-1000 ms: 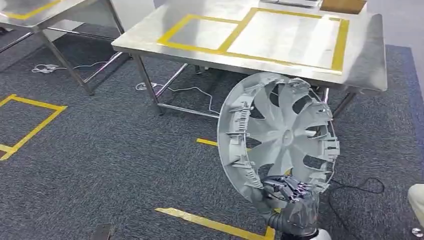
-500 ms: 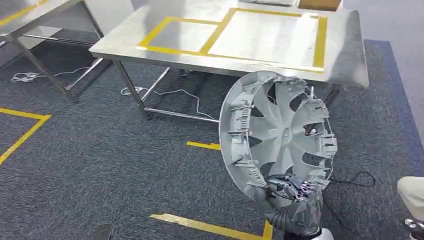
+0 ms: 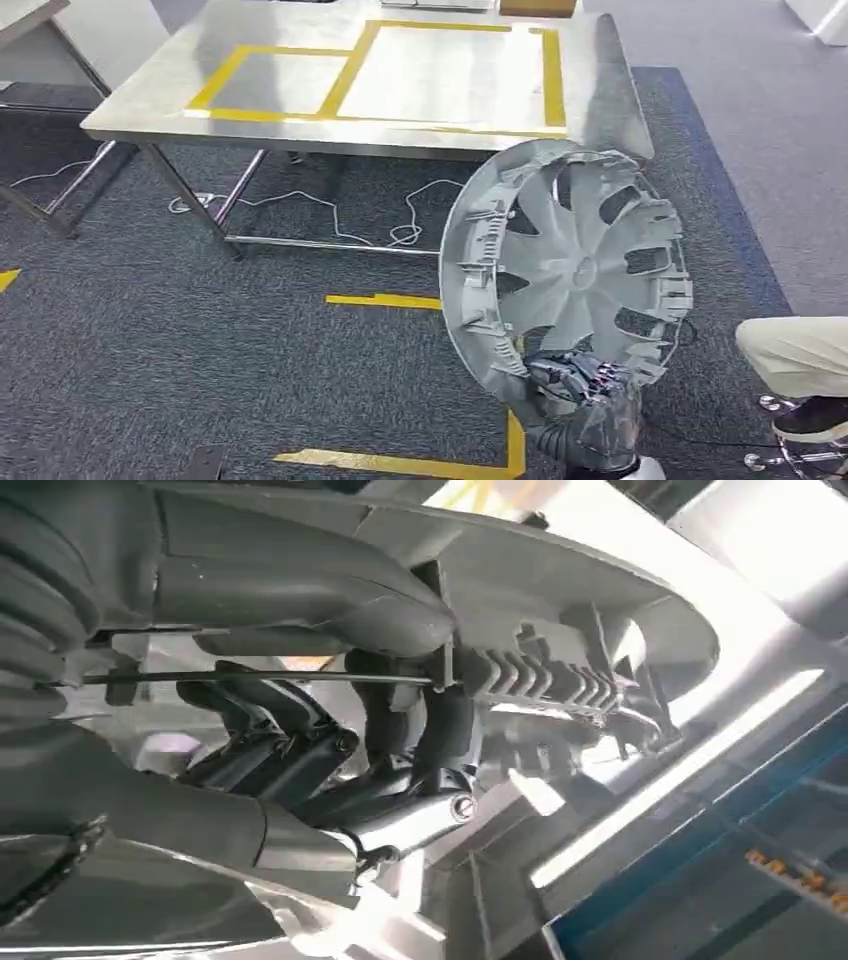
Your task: Take the parts from the cabinet and place them on the table.
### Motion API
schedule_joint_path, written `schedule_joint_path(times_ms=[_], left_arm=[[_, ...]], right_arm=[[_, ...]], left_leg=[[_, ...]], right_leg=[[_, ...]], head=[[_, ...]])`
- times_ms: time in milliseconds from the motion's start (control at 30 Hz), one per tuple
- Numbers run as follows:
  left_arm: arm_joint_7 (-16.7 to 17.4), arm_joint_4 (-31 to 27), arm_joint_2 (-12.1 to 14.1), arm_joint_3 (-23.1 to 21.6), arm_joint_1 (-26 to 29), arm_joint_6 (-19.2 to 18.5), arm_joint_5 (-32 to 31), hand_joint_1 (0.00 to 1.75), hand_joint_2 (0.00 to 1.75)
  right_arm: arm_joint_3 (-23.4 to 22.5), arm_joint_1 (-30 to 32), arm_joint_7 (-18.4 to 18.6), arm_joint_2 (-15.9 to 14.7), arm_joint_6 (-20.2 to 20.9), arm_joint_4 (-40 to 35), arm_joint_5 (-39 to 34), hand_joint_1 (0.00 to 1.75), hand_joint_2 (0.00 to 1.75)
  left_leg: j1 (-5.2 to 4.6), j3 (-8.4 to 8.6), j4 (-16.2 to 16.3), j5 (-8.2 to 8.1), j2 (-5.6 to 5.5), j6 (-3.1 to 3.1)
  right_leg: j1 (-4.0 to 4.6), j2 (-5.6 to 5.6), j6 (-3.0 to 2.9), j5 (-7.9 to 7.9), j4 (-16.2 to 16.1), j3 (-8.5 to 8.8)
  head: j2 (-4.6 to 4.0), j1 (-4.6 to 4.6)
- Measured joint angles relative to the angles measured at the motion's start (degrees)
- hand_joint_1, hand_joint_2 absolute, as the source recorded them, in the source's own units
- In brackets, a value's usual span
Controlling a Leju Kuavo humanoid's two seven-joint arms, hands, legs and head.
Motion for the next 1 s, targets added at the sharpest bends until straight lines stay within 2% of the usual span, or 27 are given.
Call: schedule_joint_path(times_ms=[33, 67, 100, 133, 200, 233, 267, 300, 333, 367, 400, 433, 533, 567, 600, 633, 700, 733, 767, 800, 867, 900, 933, 1000], left_arm=[[0.0, 0.0, 0.0, 0.0, 0.1, 0.0, 0.0, 0.0, 1.75], [0.0, 0.0, 0.0, 0.0, 0.1, 0.0, 0.0, 0.0, 1.75], [0.0, 0.0, 0.0, 0.0, 0.0, 0.0, 0.0, 0.0, 1.75], [0.0, 0.0, 0.0, 0.0, 0.0, 0.0, 0.0, 0.0, 1.75], [0.0, 0.0, 0.0, 0.0, 0.2, 0.0, -0.1, 0.0, 1.75], [0.0, 0.0, 0.0, 0.0, 0.3, 0.0, -0.1, 0.0, 1.75], [0.0, 0.0, 0.0, 0.0, 0.3, 0.1, -0.1, 0.0, 1.75], [0.0, 0.0, 0.0, 0.0, 0.3, 0.1, -0.1, 0.0, 1.75], [0.0, 0.0, 0.0, 0.0, 0.3, 0.1, -0.1, 0.0, 1.75], [-0.1, 0.0, -0.1, 0.0, 0.3, 0.2, -0.1, 0.0, 1.75], [-0.1, 0.0, -0.1, 0.0, 0.3, 0.2, -0.1, 0.0, 1.75], [-0.1, 0.0, -0.1, 0.0, 0.3, 0.3, -0.1, 0.0, 1.75], [-0.1, 0.0, -0.1, 0.0, 0.3, 0.4, -0.1, 0.0, 1.75], [-0.1, 0.0, -0.1, 0.0, 0.2, 0.4, -0.1, 0.0, 1.75], [-0.1, 0.0, -0.1, 0.0, 0.2, 0.4, -0.1, 0.0, 1.75], [-0.1, 0.0, -0.1, 0.0, 0.2, 0.4, -0.1, 0.0, 1.75], [-0.1, 0.0, -0.1, 0.0, 0.3, 0.4, -0.1, 0.0, 1.75], [-0.1, 0.0, 0.0, 0.0, 0.4, 0.4, -0.1, 0.0, 1.75], [-0.1, 0.0, 0.0, 0.0, 0.5, 0.4, -0.1, 0.0, 1.75], [-0.1, 0.0, 0.0, 0.0, 0.5, 0.4, -0.1, 0.0, 1.75], [-0.1, 0.0, 0.0, 0.0, 0.5, 0.4, -0.2, 0.0, 1.75], [-0.1, 0.0, 0.1, 0.0, 0.5, 0.4, -0.2, 0.0, 1.75], [-0.1, 0.0, 0.1, 0.0, 0.4, 0.4, -0.2, 0.0, 1.75], [-0.1, 0.0, 0.1, 0.0, 0.3, 0.4, -0.2, 0.0, 1.75]], right_arm=[[0.0, 0.0, 0.0, 0.0, 0.0, 0.0, 0.3, 1.75, 1.75], [0.0, 0.0, 0.0, 0.0, -0.1, 0.0, 0.3, 1.75, 1.75], [0.0, -0.1, 0.0, 0.0, -0.1, 0.0, 0.4, 1.75, 1.75], [0.0, -0.4, 0.0, 0.0, -0.1, 0.0, 0.4, 1.75, 1.75], [-0.1, -0.3, 0.0, 0.0, -0.1, 0.0, 0.4, 1.75, 1.75], [-0.1, -0.1, 0.0, 0.0, -0.1, 0.1, 0.5, 1.75, 1.75], [-0.1, 0.0, 0.0, 0.0, -0.1, 0.1, 0.6, 1.75, 1.75], [-0.1, 0.0, 0.0, 0.0, -0.1, 0.2, 0.7, 1.75, 1.75], [-0.1, 0.0, 0.0, 0.0, -0.1, 0.2, 0.8, 1.75, 1.75], [-0.1, 0.0, 0.0, 0.0, -0.1, 0.2, 0.8, 1.75, 1.75], [-0.1, -0.1, 0.0, 0.0, -0.1, 0.2, 0.8, 1.75, 1.75], [-0.1, -0.2, 0.0, 0.0, -0.1, 0.2, 0.9, 1.75, 1.75], [-0.2, 0.1, 0.0, 0.0, -0.2, 0.2, 1.0, 1.75, 1.75], [-0.2, 0.1, 0.0, 0.0, -0.2, 0.2, 1.0, 1.75, 1.75], [-0.3, 0.1, 0.0, 0.1, -0.2, 0.2, 1.0, 1.75, 1.75], [-0.3, 0.0, 0.0, 0.1, -0.2, 0.2, 1.0, 1.75, 1.75], [-0.3, 0.1, 0.0, 0.2, -0.2, 0.2, 1.1, 1.75, 1.75], [-0.3, 0.1, 0.0, 0.2, -0.2, 0.2, 1.1, 1.75, 1.75], [-0.3, 0.1, 0.0, 0.2, -0.2, 0.2, 1.1, 1.75, 1.75], [-0.3, 0.1, 0.0, 0.2, -0.2, 0.2, 1.1, 1.75, 1.75], [-0.3, 0.1, 0.0, 0.2, -0.2, 0.2, 1.1, 1.75, 1.75], [-0.3, 0.1, 0.0, 0.2, -0.2, 0.2, 1.1, 1.75, 1.75], [-0.3, 0.1, 0.0, 0.2, -0.2, 0.2, 1.1, 1.75, 1.75], [-0.3, 0.1, 0.0, 0.3, -0.2, 0.2, 1.3, 1.75, 1.75]], left_leg=[[0.17, 0.19, -0.4, 0.2, 0.04, 0.34], [0.46, 0.59, -0.9, 0.39, 0.25, 0.63], [0.46, 0.75, -1.0, 0.32, 0.28, 0.75], [0.42, 0.76, -0.9, 0.14, 0.46, 1.09], [0.32, 0.81, -0.9, -0.02, 0.99, 1.41], [0.31, 0.87, -0.9, -0.12, 1.14, 1.45], [0.31, 1.03, -0.9, -0.25, 1.19, 1.41], [0.31, 1.27, -0.8, -0.42, 1.2, 1.37], [0.31, 1.64, -0.8, -0.66, 1.2, 1.21], [0.31, 1.98, -0.8, -0.94, 1.2, 1.0], [-0.11, 2.05, -0.7, -1.21, 1.2, 0.63], [-0.18, 1.83, -0.5, -1.34, 1.22, 0.36], [-0.07, 2.06, -0.8, -1.4, 1.51, -0.36], [0.04, 2.16, -0.5, -2.03, 1.46, -0.69], [0.0, 1.62, 1.2, -2.89, 1.41, -1.1], [0.15, -0.25, 5.1, -4.85, 1.41, -1.42], [0.36, -5.19, 14.5, -8.3, 1.41, -1.78], [0.36, -6.78, 17.0, -8.33, 1.41, -1.82], [0.36, -6.99, 16.6, -7.03, 1.4, -1.78], [0.35, -6.09, 13.9, -4.47, 1.4, -1.61], [0.24, -2.2, 4.3, 1.38, 1.35, -0.9], [0.05, -0.85, 1.5, 1.76, 1.19, -0.4], [-0.2, 0.09, -0.3, 0.6, 1.28, -0.13], [-0.36, -0.22, -0.5, 0.33, 1.32, 0.3]], right_leg=[[0.06, 0.02, 0.35, -0.18, 0.0, -0.03], [0.02, -1.07, 0.57, -0.78, 0.7, -0.46], [0.18, -2.9, 0.86, -1.98, 2.7, -1.34], [0.08, -3.77, 1.01, -3.96, 6.6, -3.43], [0.01, -4.43, 1.18, -7.05, 15.0, -8.06], [0.01, -4.54, 1.21, -6.85, 16.9, -9.44], [0.0, -4.61, 1.19, -5.47, 16.1, -9.35], [0.0, -4.63, 1.09, -2.98, 13.1, -8.04], [0.01, -4.77, 0.85, -0.07, 8.2, -5.76], [0.02, -5.16, 0.62, 2.15, 3.5, -3.49], [0.29, -5.57, 0.47, 1.42, 1.6, -2.36], [0.25, -5.32, 0.18, 1.0, 0.3, -1.52], [0.36, -4.95, -0.44, 0.99, 0.4, -1.62], [-0.16, -4.99, -0.75, 1.1, 0.0, -1.06], [-0.15, -4.97, -1.07, 0.9, 0.0, -0.79], [-0.17, -5.02, -1.43, 0.69, 0.0, -0.56], [-0.1, -4.93, -1.75, 0.32, 0.0, -0.17], [-0.09, -4.77, -1.74, 0.1, 0.0, 0.12], [-0.09, -4.62, -1.67, -0.15, 0.0, 0.51], [-0.08, -4.46, -1.59, -0.45, 0.0, 0.98], [-0.03, -4.3, -1.32, -1.15, 0.0, 2.08], [-0.09, -4.32, -1.15, -1.45, -0.1, 1.52], [0.26, -4.1, -0.58, -1.92, 0.0, 2.24], [0.09, -4.25, 0.21, -1.39, -0.1, 2.6]], head=[[0.0, 0.07], [0.0, 0.0], [0.0, 0.5], [0.0, 0.74], [0.0, 0.68], [0.0, 0.72], [0.0, 0.7], [0.0, 0.7], [0.0, 0.72], [0.0, 0.74], [0.0, 0.68], [0.0, 0.74], [0.0, 0.66], [0.02, 0.66], [0.0, 0.44], [0.0, 0.09], [0.0, 0.2], [0.0, 0.13], [0.0, 0.22], [0.0, 0.13], [0.0, 0.18], [0.0, 0.26], [0.0, 0.16], [0.0, 0.24]])
